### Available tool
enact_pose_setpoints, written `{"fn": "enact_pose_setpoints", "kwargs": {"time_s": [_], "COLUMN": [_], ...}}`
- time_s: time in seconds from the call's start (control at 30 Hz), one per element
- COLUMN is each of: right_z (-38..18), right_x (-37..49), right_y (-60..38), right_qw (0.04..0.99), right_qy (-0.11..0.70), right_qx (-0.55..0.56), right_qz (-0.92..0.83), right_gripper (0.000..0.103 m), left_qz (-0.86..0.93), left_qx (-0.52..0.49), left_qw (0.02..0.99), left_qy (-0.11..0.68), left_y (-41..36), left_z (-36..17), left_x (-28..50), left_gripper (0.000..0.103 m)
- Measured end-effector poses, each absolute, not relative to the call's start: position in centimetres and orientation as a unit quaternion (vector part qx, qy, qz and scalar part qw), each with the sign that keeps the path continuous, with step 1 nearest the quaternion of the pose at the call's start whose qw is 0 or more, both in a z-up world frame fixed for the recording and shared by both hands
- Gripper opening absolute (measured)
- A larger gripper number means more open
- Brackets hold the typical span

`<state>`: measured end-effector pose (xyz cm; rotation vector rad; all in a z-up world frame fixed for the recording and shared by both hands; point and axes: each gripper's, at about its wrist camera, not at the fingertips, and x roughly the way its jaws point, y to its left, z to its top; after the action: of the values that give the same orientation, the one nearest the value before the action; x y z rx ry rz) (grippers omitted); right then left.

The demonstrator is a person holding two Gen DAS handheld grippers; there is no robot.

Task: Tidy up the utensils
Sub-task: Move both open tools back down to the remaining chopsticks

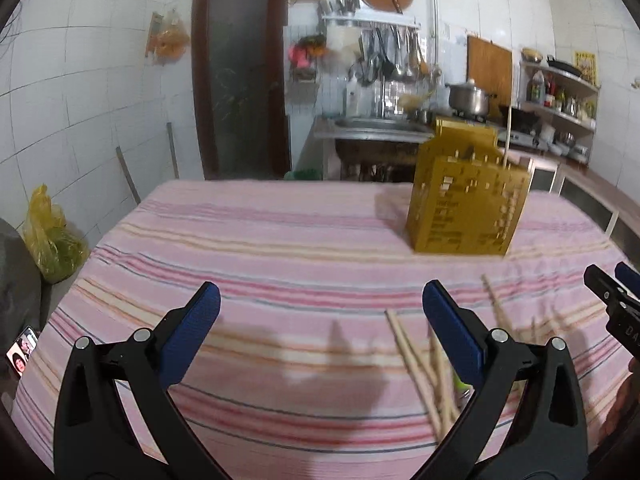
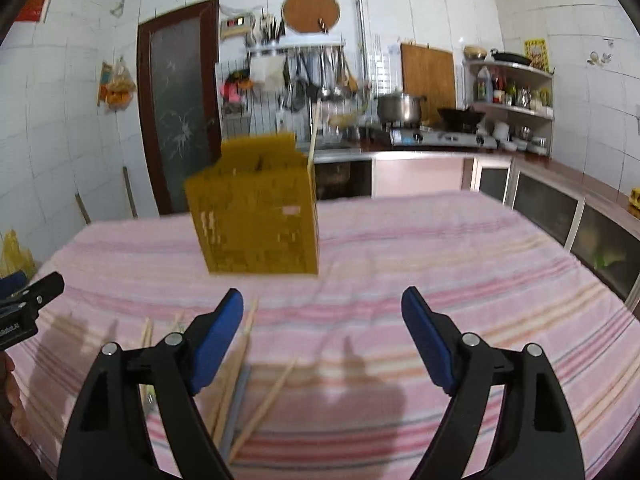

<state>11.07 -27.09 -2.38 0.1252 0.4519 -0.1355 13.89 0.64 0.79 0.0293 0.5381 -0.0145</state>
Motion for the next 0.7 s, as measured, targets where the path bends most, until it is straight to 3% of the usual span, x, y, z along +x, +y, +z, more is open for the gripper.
{"fn": "enact_pose_setpoints", "kwargs": {"time_s": [0.4,0.53,0.7], "right_z": [-6.6,-7.5,-7.8], "right_x": [14.9,15.6,15.6], "right_y": [-27.2,-26.0,-25.2], "right_qw": [0.923,0.913,0.909], "right_qy": [0.361,0.391,0.401], "right_qx": [0.101,0.081,0.066], "right_qz": [-0.083,-0.084,-0.097], "right_gripper": [0.079,0.067,0.067], "left_qz": [-0.019,-0.023,-0.022], "left_qx": [-0.019,-0.021,0.019], "left_qw": [0.92,0.908,0.901], "left_qy": [0.391,0.417,0.434], "left_y": [0.0,-1.0,-2.9], "left_z": [-4.1,-5.2,-6.4], "left_x": [18.0,18.4,18.6], "left_gripper": [0.098,0.098,0.097]}}
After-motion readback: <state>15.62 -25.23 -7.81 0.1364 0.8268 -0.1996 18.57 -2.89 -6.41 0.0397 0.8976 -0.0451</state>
